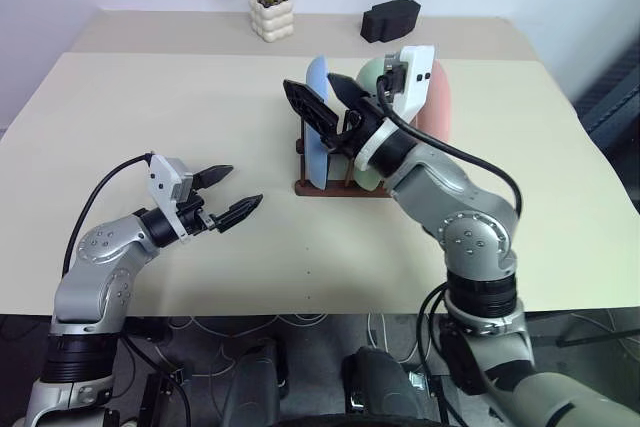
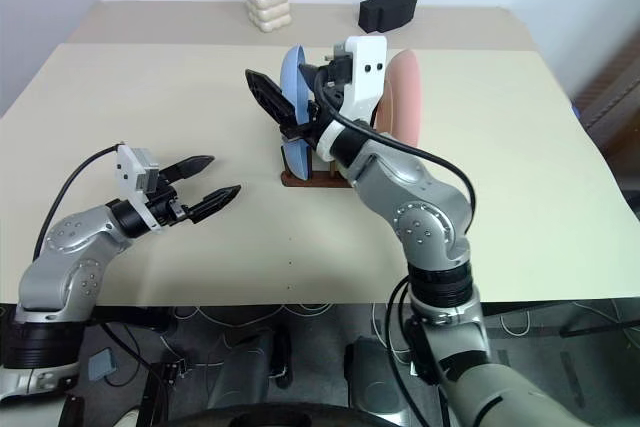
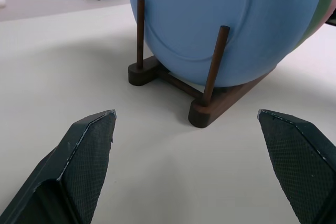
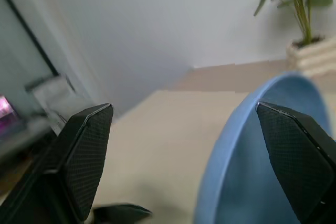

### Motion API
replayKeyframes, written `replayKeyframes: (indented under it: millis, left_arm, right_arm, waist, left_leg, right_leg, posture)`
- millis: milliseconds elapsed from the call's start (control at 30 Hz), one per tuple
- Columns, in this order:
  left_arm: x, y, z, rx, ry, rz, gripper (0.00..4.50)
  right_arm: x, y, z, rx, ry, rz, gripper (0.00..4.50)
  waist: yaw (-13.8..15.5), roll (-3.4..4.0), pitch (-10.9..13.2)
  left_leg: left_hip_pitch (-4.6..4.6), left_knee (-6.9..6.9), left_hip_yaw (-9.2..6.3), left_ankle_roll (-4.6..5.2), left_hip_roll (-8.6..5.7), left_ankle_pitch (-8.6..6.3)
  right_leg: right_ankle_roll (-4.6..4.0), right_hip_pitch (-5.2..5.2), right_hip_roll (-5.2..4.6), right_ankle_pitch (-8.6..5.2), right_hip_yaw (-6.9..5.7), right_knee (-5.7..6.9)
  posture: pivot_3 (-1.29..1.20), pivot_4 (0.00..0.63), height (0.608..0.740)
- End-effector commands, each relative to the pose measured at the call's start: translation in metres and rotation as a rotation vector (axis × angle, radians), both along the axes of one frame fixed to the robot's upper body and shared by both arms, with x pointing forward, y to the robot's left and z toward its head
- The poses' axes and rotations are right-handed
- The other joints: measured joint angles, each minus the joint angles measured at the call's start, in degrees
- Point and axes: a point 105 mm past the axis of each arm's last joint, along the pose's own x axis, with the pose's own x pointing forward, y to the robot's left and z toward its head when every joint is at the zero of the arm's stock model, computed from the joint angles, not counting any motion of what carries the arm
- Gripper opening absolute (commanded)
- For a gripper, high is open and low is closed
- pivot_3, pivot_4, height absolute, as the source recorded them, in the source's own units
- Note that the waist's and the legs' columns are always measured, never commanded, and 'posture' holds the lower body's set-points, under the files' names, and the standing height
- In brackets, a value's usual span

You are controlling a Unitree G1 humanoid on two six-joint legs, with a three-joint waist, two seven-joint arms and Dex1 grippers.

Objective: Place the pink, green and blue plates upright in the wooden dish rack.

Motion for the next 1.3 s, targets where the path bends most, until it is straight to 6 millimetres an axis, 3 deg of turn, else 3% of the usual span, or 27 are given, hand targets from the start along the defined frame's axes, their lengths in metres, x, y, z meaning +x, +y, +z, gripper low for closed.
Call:
replayKeyframes:
  millis: [33,267,400,567,733,933,1100,1300]
  left_arm:
    - [-0.001,-0.006,0.006,0.006,-0.043,-0.02,4.5]
    - [0.0,-0.009,0.002,0.001,-0.04,-0.02,4.5]
    - [0.004,-0.007,0.0,-0.001,-0.038,-0.009,4.5]
    - [0.01,-0.016,-0.005,-0.001,-0.031,-0.027,4.5]
    - [0.019,-0.017,-0.011,0.006,-0.022,-0.025,4.5]
    - [0.025,-0.016,-0.014,0.022,-0.027,-0.006,4.5]
    - [0.025,-0.004,-0.011,0.028,-0.031,0.023,4.5]
    - [0.019,0.001,-0.013,0.039,-0.018,0.046,4.5]
  right_arm:
    - [-0.02,0.0,0.022,-0.031,-0.154,0.047,4.43]
    - [-0.039,-0.039,0.034,-0.187,-0.323,0.014,4.43]
    - [-0.051,-0.094,0.033,-0.346,-0.372,-0.078,4.43]
    - [-0.06,-0.163,-0.009,-0.535,-0.232,-0.231,4.43]
    - [-0.072,-0.202,-0.057,-0.616,-0.048,-0.296,4.43]
    - [-0.068,-0.229,-0.081,-0.615,0.02,-0.372,4.43]
    - [-0.06,-0.243,-0.096,-0.585,0.031,-0.454,4.43]
    - [-0.051,-0.234,-0.114,-0.558,0.055,-0.437,4.43]
  waist:
    - [0.0,0.0,0.0]
    - [0.4,0.0,0.0]
    - [1.1,0.0,0.0]
    - [1.9,0.01,0.0]
    - [1.6,0.11,0.0]
    - [1.6,0.19,0.0]
    - [1.8,0.19,0.0]
    - [1.6,0.29,0.0]
  left_leg:
    - [0.0,-0.01,0.0,0.0,0.0,0.0]
    - [-0.01,0.0,0.01,0.04,-0.02,-0.02]
    - [-0.01,0.0,0.01,0.13,-0.02,-0.08]
    - [0.01,-0.01,0.0,0.23,-0.02,-0.14]
    - [0.06,0.05,-0.01,0.24,-0.01,-0.14]
    - [0.1,0.16,-0.02,0.23,0.01,-0.13]
    - [0.08,0.16,-0.02,0.21,-0.01,-0.12]
    - [0.09,0.17,-0.02,0.0,0.0,0.0]
  right_leg:
    - [0.0,0.0,0.0,0.0,0.0,0.0]
    - [0.0,0.04,-0.04,0.0,-0.01,-0.08]
    - [0.0,0.09,-0.05,0.0,-0.02,-0.18]
    - [0.01,0.25,-0.06,0.0,-0.09,-0.39]
    - [0.01,0.31,-0.02,0.0,-0.11,-0.36]
    - [0.02,0.31,0.01,0.0,-0.09,-0.22]
    - [0.02,0.31,0.01,0.0,-0.1,-0.24]
    - [0.02,0.31,0.01,0.0,-0.1,-0.22]
  posture:
    - [0.0,0.15,0.732]
    - [0.0,0.15,0.732]
    - [0.0,0.15,0.732]
    - [0.0,0.15,0.732]
    - [0.0,0.15,0.732]
    - [0.0,0.15,0.732]
    - [0.0,0.15,0.732]
    - [0.0,0.15,0.732]
